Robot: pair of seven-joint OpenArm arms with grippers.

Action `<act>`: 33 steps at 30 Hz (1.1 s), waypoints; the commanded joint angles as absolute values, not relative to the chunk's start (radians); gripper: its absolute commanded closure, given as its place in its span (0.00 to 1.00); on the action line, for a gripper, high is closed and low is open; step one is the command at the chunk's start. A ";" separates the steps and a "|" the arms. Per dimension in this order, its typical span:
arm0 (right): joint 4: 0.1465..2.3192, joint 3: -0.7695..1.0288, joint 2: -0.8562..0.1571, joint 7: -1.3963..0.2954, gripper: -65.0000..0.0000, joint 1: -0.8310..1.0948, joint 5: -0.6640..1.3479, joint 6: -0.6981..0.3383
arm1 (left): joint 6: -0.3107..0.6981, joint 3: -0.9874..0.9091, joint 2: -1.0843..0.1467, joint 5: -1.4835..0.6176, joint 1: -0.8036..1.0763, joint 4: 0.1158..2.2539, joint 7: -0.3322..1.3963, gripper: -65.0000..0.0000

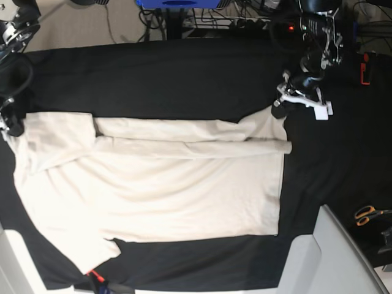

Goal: Fold the T-shirt properly
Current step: 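Drag the folded shirt toward the robot with both grippers, then release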

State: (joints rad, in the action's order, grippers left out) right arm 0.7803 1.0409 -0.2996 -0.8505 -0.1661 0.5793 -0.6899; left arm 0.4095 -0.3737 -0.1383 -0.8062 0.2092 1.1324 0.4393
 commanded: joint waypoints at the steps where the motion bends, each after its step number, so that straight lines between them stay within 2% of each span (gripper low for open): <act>1: 0.806 1.046 -0.326 -0.845 1.00 -0.166 0.598 -0.698 | 0.415 -0.378 -0.151 -0.814 0.216 1.175 0.430 1.00; 9: 0.881 1.044 -0.328 -0.881 1.00 -0.111 0.598 -0.698 | 0.415 -0.383 -0.179 -0.816 0.280 1.288 0.484 1.00; 16: 0.997 1.047 -0.328 -0.970 1.00 -0.076 0.598 -0.698 | 0.415 -0.495 -0.177 -0.809 0.340 1.369 0.549 1.00; 33: 1.003 1.041 -0.309 -0.967 1.00 0.030 0.598 -0.698 | 0.415 -0.496 -0.171 -0.809 0.588 1.550 0.545 1.00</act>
